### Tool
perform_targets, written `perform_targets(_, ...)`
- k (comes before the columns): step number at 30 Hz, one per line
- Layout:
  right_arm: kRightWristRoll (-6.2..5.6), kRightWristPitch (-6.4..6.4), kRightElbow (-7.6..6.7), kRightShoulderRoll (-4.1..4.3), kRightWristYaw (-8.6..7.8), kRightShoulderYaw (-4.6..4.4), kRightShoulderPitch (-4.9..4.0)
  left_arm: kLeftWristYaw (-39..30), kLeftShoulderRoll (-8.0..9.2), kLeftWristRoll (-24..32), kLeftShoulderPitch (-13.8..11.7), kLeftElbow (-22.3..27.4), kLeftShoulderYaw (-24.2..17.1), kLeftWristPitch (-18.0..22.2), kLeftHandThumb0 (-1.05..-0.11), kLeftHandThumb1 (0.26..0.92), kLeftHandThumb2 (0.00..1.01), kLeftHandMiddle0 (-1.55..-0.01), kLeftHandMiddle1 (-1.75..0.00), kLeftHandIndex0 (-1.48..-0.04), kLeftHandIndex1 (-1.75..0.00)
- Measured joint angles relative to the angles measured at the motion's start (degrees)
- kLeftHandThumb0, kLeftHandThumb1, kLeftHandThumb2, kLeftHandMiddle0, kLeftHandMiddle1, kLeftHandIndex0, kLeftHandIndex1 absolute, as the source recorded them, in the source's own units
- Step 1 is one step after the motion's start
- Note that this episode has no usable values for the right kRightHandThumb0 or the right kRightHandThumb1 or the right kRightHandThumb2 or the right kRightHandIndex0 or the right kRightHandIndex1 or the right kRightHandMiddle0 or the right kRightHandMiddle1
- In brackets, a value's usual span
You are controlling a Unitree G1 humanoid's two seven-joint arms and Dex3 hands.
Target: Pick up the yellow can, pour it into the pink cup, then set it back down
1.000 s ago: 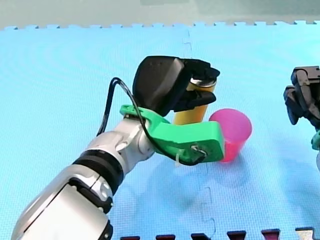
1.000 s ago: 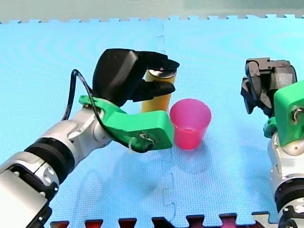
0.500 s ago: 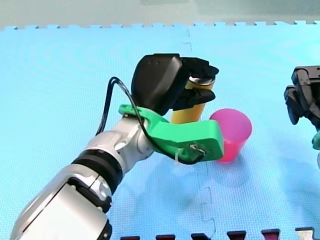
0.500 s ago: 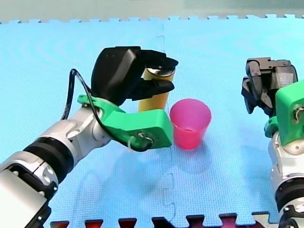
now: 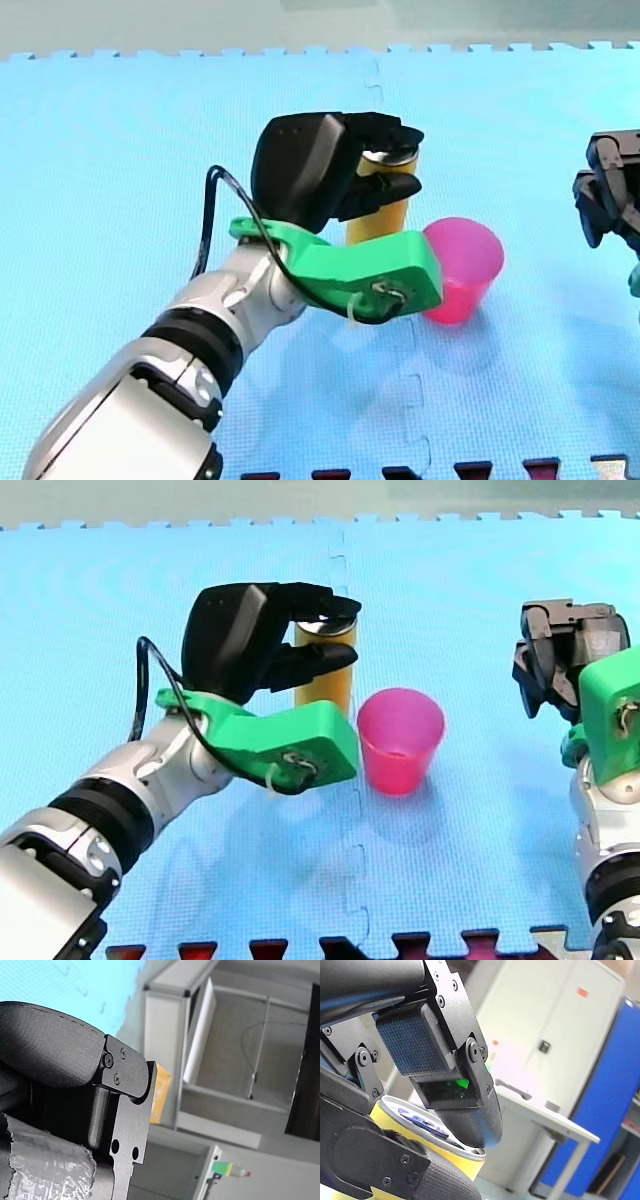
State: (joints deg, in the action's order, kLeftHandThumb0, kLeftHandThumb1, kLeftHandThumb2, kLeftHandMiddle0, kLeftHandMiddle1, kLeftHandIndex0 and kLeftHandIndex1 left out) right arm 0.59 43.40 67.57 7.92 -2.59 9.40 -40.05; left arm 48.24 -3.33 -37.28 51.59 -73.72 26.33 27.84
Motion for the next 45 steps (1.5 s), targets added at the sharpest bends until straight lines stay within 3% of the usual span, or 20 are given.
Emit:
perform_targets(6,1.28,0.00,0.01,0.54,1.96,-0.84,0.16,0.67,0.85,0.27,-0.91,-0.15,-0.58,-0.01,-0.386,0.793,0.00,-1.25,-0.19,-1.22,-0.01)
perform_targets(19,1.21,-0.01,0.05,0.93,1.80,-0.93,0.29,3.18,1.96,0.16,-2.57,-0.20,-0.98,0.97,-0.379,0.787,0.00,-1.27,-0.10,-1.23,0.00)
perform_targets(32,1.21,-0.54,0.27,1.05,1.78,-1.09,0.23,4.27,2.25,0.14,-2.65,-0.34,-0.97,0.96,-0.378,0.773,0.00,-1.30,-0.05,-1.23,0.00)
perform_targets(45,1.20,-1.60,1.49,1.47,1.63,-1.08,-0.88,4.69,2.98,-0.21,-2.49,-0.43,-0.93,0.61,-0.368,0.763,0.00,-1.30,-0.02,-1.22,0.00)
